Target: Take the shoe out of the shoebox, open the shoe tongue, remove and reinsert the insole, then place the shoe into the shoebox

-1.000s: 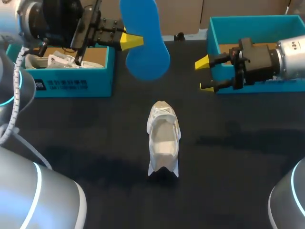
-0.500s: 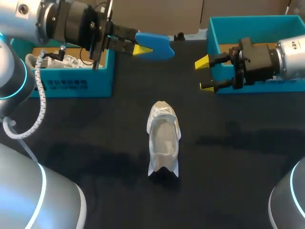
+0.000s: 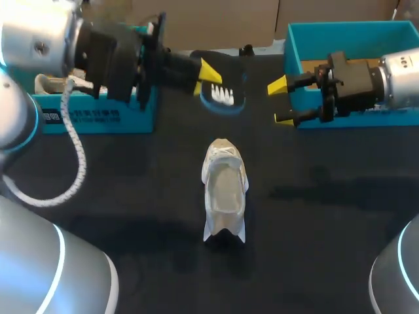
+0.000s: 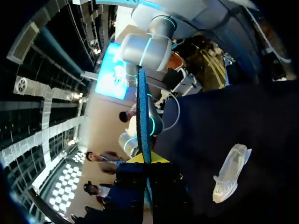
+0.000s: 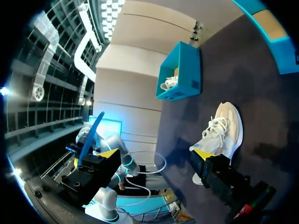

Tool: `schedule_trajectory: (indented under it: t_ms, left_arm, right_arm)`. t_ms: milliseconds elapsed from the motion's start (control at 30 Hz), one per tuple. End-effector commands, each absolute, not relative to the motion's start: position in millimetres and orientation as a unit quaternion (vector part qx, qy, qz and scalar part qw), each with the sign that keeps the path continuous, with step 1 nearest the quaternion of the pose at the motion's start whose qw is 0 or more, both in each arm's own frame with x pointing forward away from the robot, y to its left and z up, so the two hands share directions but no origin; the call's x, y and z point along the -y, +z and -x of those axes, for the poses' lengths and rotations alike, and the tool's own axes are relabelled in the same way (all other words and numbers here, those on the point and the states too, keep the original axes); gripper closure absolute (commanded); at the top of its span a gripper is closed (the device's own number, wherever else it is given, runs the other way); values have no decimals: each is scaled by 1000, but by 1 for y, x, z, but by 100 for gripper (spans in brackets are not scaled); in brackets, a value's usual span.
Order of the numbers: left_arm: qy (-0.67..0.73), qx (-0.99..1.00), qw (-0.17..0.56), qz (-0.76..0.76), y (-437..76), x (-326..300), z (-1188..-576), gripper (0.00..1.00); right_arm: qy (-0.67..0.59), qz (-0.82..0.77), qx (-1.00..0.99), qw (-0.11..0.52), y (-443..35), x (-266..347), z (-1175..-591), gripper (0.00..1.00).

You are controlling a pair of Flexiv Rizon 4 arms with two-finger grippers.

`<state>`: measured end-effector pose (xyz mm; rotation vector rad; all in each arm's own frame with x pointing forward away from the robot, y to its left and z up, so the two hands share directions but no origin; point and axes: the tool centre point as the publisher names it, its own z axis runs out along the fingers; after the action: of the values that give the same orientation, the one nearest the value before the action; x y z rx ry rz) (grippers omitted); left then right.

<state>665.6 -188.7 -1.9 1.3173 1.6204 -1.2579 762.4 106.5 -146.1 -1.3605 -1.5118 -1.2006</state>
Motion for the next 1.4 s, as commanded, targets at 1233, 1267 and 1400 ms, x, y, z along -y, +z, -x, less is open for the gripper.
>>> schedule_trajectory:
  t_ms: [1233, 1267, 1400]
  left_arm:
    - [-396, -461, 496, -620, -89, 187, -724, 100]
    - [-396, -461, 496, -620, -89, 187, -724, 100]
    - [-394, -485, 495, -604, -105, 195, -736, 100]
  right_arm:
    - [-470, 533, 592, 380, -146, -108, -763, 0]
    - [-470, 533, 592, 380, -146, -108, -763, 0]
    - [-470, 533, 592, 380, -147, -111, -769, 0]
